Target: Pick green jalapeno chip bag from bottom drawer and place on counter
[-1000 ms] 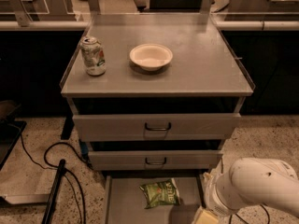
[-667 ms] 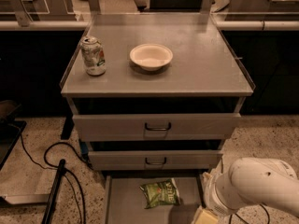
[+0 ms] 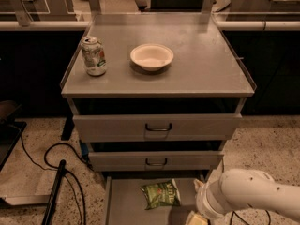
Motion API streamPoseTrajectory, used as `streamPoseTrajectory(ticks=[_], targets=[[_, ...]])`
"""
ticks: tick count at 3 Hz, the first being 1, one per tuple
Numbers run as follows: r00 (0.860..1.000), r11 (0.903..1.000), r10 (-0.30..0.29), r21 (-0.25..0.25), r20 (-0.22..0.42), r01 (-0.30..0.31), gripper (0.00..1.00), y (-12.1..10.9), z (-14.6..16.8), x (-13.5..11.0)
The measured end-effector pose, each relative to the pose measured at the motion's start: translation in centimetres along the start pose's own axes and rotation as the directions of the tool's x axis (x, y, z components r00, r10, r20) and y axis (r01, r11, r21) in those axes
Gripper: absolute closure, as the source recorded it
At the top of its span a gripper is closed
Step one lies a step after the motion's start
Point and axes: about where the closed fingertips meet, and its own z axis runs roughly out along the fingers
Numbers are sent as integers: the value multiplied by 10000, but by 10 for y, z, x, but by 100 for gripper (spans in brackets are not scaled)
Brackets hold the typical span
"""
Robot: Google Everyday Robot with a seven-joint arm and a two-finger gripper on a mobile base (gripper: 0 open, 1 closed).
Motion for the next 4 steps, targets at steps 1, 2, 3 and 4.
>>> streamPoseTrajectory(ticks=[1,2,3,4], targets=[[9995,9985,98,-547,312,-81,0,-4,43,6],[9995,9985,98,-547,312,-80,0,-4,43,6],[9983,9976,258,-660,515,-224,0,-12,60,12],[9905,9962,579,-714,1251,-492,0,-42,99,23]])
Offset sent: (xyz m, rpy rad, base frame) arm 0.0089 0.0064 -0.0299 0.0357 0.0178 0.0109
